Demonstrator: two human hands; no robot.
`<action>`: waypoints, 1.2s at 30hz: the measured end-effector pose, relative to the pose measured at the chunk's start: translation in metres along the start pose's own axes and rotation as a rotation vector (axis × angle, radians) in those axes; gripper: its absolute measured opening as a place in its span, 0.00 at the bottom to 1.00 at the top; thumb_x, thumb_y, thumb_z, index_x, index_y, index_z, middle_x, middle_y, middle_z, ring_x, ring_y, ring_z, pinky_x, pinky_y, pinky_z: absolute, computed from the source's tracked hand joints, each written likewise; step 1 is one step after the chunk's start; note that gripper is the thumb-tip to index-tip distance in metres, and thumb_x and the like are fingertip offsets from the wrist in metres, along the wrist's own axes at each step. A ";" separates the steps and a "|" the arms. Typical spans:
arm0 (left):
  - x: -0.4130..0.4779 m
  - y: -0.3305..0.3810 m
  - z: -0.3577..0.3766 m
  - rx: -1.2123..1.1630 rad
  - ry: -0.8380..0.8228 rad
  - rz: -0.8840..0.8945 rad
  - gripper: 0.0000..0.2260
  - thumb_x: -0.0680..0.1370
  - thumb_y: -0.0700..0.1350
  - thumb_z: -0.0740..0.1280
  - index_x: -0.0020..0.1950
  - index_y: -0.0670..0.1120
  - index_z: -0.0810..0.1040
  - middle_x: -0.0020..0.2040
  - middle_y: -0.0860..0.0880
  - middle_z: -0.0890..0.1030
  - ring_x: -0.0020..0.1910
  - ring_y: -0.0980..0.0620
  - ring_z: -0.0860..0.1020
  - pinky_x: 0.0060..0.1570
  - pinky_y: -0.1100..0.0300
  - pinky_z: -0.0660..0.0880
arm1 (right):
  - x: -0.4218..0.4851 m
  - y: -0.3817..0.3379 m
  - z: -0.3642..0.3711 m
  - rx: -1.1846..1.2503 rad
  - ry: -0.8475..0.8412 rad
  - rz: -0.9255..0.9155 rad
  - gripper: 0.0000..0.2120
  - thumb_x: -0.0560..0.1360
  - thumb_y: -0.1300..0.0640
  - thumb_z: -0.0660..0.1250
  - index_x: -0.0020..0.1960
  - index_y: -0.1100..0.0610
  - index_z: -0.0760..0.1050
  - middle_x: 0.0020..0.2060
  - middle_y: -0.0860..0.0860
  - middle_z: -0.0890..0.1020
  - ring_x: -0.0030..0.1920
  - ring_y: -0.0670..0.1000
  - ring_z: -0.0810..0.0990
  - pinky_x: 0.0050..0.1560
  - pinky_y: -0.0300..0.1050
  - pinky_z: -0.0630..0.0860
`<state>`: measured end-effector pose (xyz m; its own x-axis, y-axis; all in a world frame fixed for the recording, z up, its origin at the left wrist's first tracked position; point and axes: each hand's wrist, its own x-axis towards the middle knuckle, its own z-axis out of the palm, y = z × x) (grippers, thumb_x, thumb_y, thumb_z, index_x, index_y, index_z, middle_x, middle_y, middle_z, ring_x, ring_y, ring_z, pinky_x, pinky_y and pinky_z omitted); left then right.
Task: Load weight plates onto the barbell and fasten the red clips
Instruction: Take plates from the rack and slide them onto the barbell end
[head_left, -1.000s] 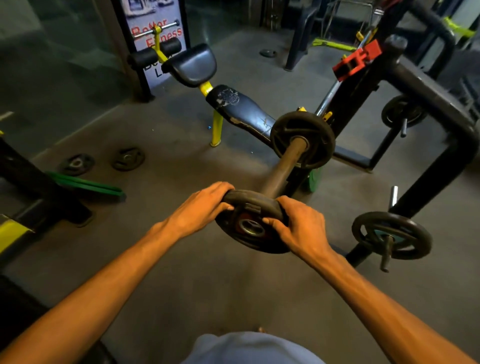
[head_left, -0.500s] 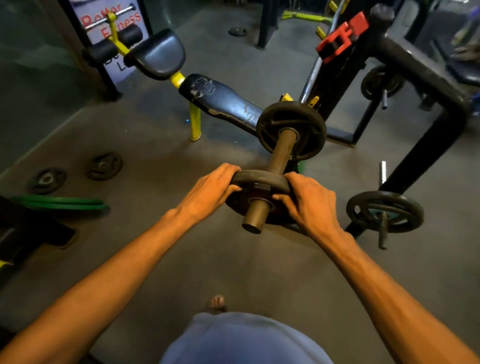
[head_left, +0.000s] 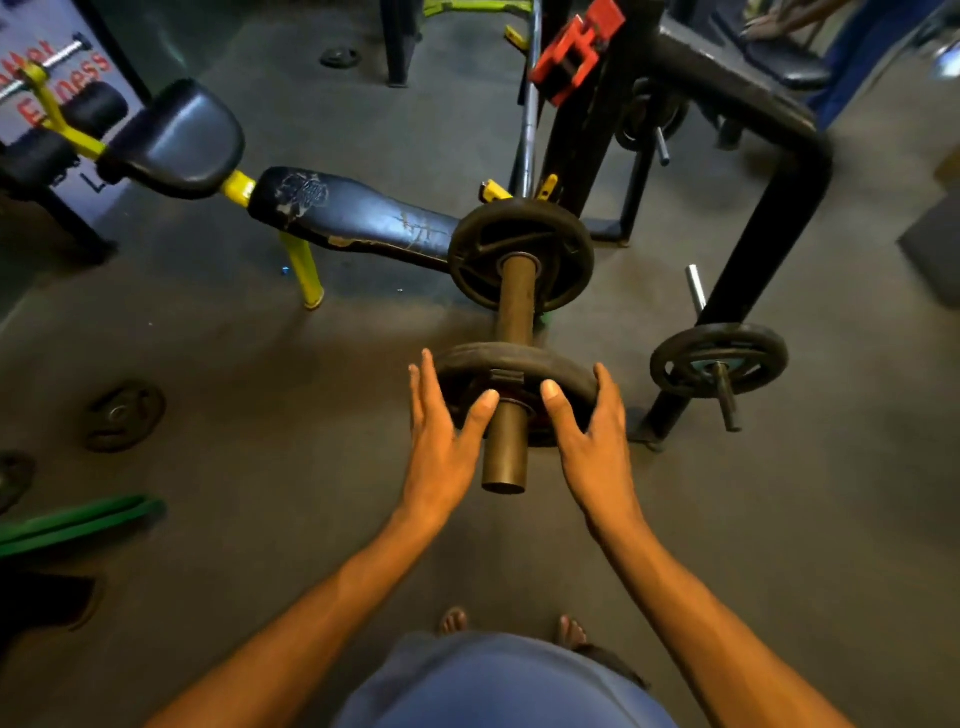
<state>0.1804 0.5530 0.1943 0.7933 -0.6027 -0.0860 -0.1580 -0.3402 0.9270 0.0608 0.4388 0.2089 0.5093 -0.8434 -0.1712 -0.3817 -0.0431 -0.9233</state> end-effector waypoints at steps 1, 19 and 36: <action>0.002 0.001 0.004 0.007 0.008 0.004 0.46 0.72 0.74 0.59 0.80 0.62 0.37 0.83 0.53 0.38 0.82 0.48 0.47 0.77 0.47 0.58 | 0.001 -0.004 0.006 0.043 0.023 0.021 0.42 0.76 0.31 0.63 0.82 0.45 0.50 0.82 0.51 0.54 0.80 0.54 0.59 0.76 0.55 0.65; 0.150 0.033 0.022 -0.056 -0.025 -0.010 0.42 0.80 0.64 0.61 0.82 0.52 0.38 0.83 0.45 0.39 0.82 0.43 0.45 0.77 0.41 0.53 | 0.162 -0.055 0.023 0.251 0.106 0.062 0.59 0.68 0.37 0.77 0.83 0.50 0.43 0.82 0.55 0.52 0.79 0.62 0.61 0.71 0.61 0.68; 0.186 0.035 0.015 0.093 -0.044 0.025 0.45 0.78 0.58 0.69 0.83 0.50 0.41 0.83 0.44 0.43 0.81 0.41 0.50 0.76 0.40 0.58 | 0.199 -0.067 0.019 0.209 0.082 0.048 0.55 0.68 0.38 0.78 0.83 0.50 0.48 0.80 0.57 0.58 0.76 0.63 0.65 0.67 0.61 0.72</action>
<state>0.3137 0.4182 0.2054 0.7622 -0.6423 -0.0807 -0.2331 -0.3887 0.8914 0.2027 0.2841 0.2302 0.4269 -0.8829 -0.1956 -0.2317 0.1023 -0.9674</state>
